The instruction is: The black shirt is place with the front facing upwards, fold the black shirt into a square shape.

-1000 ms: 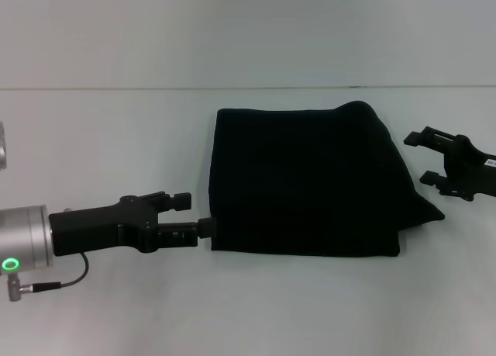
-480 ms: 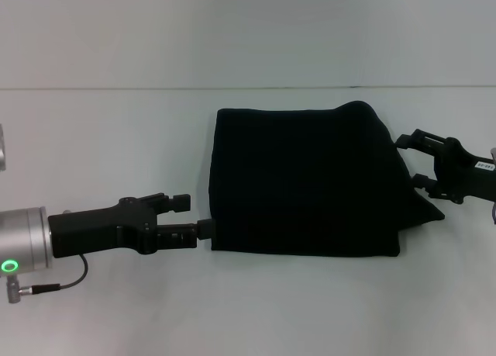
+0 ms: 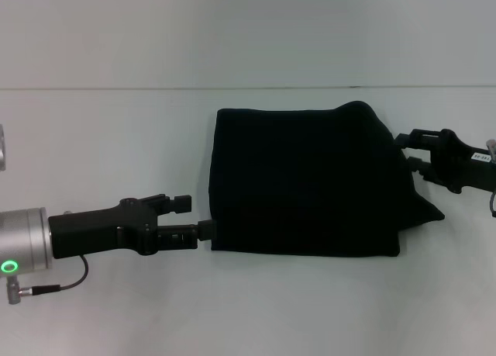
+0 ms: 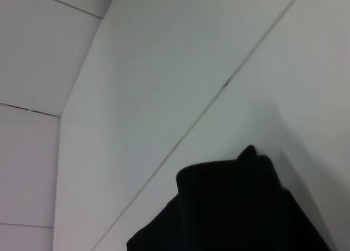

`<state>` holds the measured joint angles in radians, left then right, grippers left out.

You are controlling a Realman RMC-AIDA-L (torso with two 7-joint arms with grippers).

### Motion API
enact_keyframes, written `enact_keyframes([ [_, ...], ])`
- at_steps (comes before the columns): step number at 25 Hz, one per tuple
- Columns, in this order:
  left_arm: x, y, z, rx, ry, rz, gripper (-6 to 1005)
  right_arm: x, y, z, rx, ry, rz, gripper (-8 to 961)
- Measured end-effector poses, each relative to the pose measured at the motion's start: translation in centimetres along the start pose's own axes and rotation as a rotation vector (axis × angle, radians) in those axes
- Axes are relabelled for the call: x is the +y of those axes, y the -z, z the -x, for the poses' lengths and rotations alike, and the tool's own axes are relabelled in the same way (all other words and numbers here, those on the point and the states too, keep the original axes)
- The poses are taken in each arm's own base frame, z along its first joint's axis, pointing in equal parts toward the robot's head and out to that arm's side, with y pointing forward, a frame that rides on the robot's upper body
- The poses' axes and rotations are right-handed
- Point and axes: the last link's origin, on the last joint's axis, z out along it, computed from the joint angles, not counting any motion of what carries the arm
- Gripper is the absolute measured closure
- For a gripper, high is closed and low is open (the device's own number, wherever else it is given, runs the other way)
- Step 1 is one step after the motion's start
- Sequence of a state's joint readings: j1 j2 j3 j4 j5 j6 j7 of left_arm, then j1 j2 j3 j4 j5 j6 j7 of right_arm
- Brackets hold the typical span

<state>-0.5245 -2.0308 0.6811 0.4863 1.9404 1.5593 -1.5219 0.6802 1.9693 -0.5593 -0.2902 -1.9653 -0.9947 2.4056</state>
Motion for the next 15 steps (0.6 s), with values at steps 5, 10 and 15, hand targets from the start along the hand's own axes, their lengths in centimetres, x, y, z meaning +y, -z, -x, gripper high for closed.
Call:
enact_keyframes([
  [5,0.01,-0.03,-0.03,0.0,0.001,0.001,49,0.04,0.03,0.2,-0.016,0.011,0.005,346],
  [10,0.03,-0.11,-0.09,0.0,0.0,0.004,49,0.15,-0.05,0.17,-0.009,0.028,0.003,597],
  [15,0.03,-0.1,-0.09,0.0,0.0,0.004,48,0.36,-0.03,0.36,-0.011,0.041,0.006,772],
])
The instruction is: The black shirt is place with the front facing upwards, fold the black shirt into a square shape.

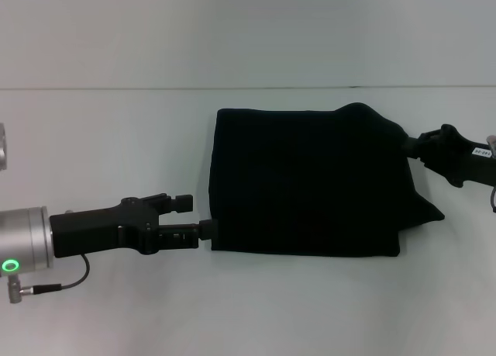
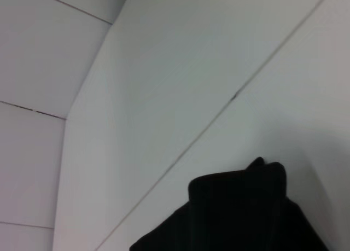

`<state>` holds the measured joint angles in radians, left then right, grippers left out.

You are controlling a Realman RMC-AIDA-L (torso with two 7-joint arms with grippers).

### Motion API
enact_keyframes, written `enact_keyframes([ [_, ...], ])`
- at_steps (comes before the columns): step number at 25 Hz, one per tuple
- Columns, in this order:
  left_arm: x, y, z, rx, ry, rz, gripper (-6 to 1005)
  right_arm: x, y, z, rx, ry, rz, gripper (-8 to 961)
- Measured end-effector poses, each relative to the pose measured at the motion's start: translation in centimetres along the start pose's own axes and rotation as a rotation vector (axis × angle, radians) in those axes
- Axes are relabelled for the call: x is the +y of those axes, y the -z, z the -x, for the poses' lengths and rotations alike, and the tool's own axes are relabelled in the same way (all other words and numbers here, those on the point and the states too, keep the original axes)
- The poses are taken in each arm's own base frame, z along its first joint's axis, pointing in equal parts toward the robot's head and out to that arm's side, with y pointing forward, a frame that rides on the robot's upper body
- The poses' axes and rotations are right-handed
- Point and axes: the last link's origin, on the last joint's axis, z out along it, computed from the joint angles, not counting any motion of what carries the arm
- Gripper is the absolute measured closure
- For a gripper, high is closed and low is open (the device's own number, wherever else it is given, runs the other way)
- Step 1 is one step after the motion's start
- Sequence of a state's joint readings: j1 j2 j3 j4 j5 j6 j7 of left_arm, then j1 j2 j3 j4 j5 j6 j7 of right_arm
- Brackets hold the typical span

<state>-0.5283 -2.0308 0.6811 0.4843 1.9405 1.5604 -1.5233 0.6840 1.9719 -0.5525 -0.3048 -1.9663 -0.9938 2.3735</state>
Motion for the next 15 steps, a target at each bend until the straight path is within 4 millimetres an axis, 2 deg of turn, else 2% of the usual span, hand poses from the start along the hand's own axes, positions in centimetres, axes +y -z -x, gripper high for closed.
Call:
enact_keyframes([
  [4,0.0,0.0,0.0,0.0,0.0,0.0,48,0.6,0.1,0.5,-0.01,0.032,0.015,857],
  [15,0.3,0.1,-0.1,0.006,0.001,0.018,48,1.5,0.2,1.5,-0.041,0.086,0.038,888],
])
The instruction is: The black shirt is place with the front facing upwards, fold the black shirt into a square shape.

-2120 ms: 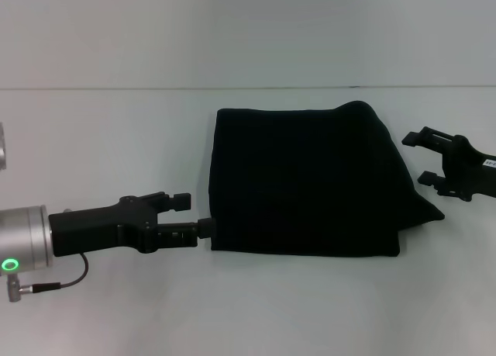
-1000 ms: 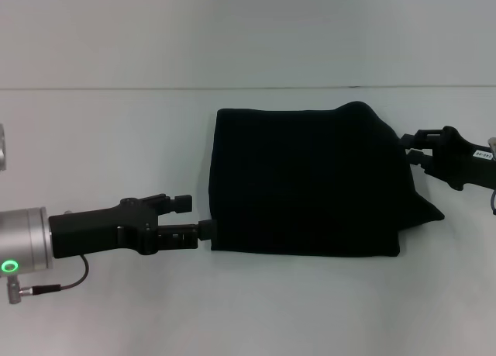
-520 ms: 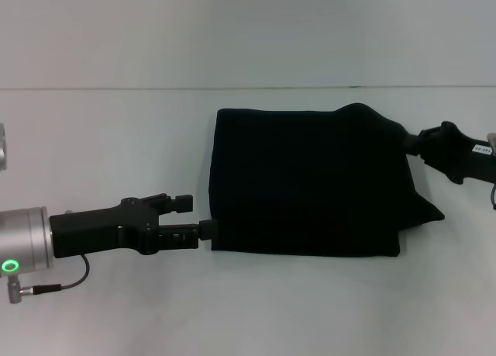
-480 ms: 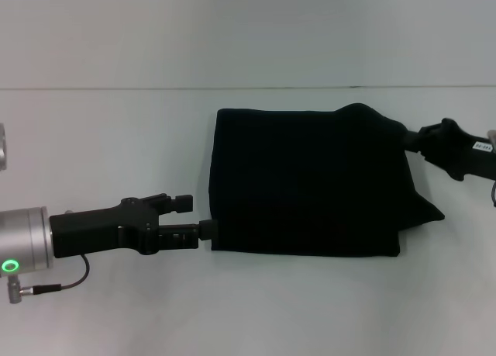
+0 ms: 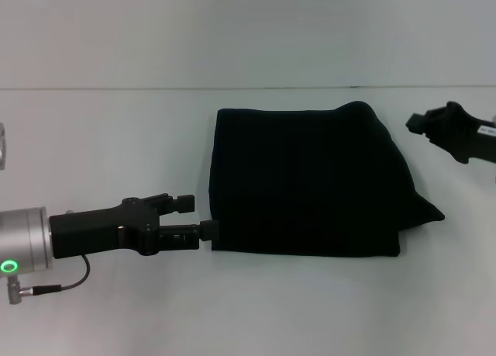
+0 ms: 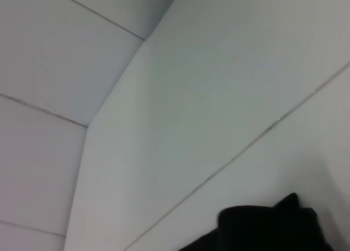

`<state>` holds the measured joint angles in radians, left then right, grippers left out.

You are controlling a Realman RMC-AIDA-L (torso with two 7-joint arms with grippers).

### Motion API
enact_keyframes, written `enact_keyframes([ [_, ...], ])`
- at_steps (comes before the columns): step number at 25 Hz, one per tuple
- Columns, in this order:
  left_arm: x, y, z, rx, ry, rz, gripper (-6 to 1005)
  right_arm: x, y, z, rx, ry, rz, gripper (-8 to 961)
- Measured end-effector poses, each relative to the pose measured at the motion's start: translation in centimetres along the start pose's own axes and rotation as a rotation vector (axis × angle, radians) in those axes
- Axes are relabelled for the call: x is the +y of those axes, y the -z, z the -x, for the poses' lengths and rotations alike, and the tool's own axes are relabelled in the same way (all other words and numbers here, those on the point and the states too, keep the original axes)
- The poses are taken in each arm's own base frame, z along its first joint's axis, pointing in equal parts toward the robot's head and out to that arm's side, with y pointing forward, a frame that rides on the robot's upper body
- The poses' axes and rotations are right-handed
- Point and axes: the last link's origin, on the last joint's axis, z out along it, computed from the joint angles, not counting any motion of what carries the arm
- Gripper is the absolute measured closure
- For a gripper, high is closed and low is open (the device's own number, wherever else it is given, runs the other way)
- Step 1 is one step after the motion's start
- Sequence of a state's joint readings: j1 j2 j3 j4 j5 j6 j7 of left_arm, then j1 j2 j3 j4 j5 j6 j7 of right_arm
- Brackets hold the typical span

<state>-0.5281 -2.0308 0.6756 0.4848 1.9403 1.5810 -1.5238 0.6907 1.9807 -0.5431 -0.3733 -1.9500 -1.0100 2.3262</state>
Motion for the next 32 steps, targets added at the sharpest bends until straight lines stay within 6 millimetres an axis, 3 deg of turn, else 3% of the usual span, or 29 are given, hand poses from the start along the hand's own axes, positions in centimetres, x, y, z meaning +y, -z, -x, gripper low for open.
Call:
enact_keyframes([
  [10,0.0,0.1,0.0,0.002,0.003,0.003,48,-3.0,1.7,-0.8,-0.017,-0.119,-0.064,848],
  [16,0.0,0.1,0.0,0.001,0.003,0.002,49,-2.9,1.5,-1.2,-0.003,-0.18,-0.066,657],
  [21,0.1,0.0,0.0,0.0,0.003,0.004,49,-2.9,1.4,-1.1,-0.003,-0.197,-0.068,419],
  [29,0.0,0.0,0.1,0.001,-0.001,0.001,49,-2.4,0.6,-1.7,0.02,-0.204,-0.063,267],
  [32,0.0,0.0,0.1,0.001,-0.002,0.001,49,-2.1,0.2,-1.9,0.032,-0.189,-0.06,270],
])
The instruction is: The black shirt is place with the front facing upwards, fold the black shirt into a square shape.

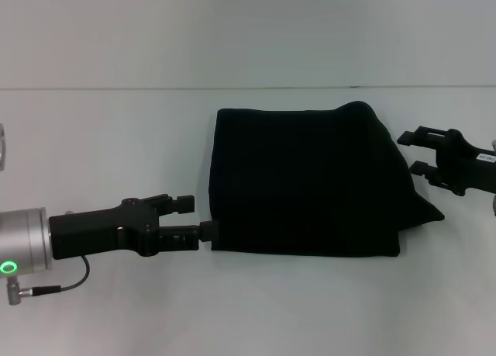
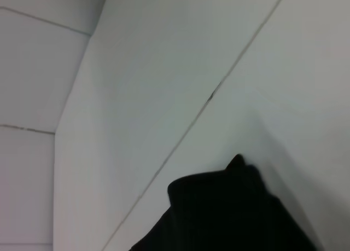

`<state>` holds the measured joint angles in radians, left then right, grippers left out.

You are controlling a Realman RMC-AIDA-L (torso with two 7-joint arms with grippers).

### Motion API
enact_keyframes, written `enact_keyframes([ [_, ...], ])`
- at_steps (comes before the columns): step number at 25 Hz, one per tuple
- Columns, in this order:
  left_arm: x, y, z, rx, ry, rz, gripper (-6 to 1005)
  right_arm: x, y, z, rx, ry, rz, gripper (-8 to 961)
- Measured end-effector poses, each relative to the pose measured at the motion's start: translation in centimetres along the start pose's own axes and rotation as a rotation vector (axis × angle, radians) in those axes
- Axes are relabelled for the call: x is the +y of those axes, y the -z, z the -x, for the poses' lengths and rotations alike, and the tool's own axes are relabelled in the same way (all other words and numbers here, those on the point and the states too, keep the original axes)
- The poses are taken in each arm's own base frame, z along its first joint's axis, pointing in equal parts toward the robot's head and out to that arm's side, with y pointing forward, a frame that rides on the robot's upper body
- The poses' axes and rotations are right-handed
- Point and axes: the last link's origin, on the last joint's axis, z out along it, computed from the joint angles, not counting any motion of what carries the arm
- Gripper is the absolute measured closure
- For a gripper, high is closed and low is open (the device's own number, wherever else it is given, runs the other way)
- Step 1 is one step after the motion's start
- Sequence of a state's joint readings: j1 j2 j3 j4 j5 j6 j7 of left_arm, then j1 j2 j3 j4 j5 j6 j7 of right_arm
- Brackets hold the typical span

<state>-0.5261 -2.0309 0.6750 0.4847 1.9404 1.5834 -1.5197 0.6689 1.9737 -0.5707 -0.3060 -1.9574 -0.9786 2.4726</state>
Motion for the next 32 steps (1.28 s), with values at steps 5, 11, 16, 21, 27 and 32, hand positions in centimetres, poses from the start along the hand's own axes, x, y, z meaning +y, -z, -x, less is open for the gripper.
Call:
enact_keyframes([
  [5,0.0,0.0,0.1,-0.002,0.0,0.001,49,0.3,-0.4,-0.3,0.011,0.018,-0.006,276],
  [11,0.0,0.0,0.1,-0.002,0.001,0.002,49,0.3,-0.5,-0.3,0.022,0.059,-0.017,328],
  [16,0.1,0.0,0.1,-0.002,0.004,0.003,48,0.6,-0.7,-0.4,0.029,0.099,-0.013,469],
  [21,0.1,0.0,0.1,-0.002,0.006,0.005,49,0.7,-0.7,-0.4,0.029,0.103,-0.007,639],
  [27,0.1,0.0,0.1,-0.002,0.005,0.005,48,0.8,-0.6,-0.3,0.027,0.115,0.001,821],
  [32,0.1,0.0,0.1,-0.001,0.006,0.004,48,1.3,-0.6,0.1,0.014,0.147,0.015,952],
])
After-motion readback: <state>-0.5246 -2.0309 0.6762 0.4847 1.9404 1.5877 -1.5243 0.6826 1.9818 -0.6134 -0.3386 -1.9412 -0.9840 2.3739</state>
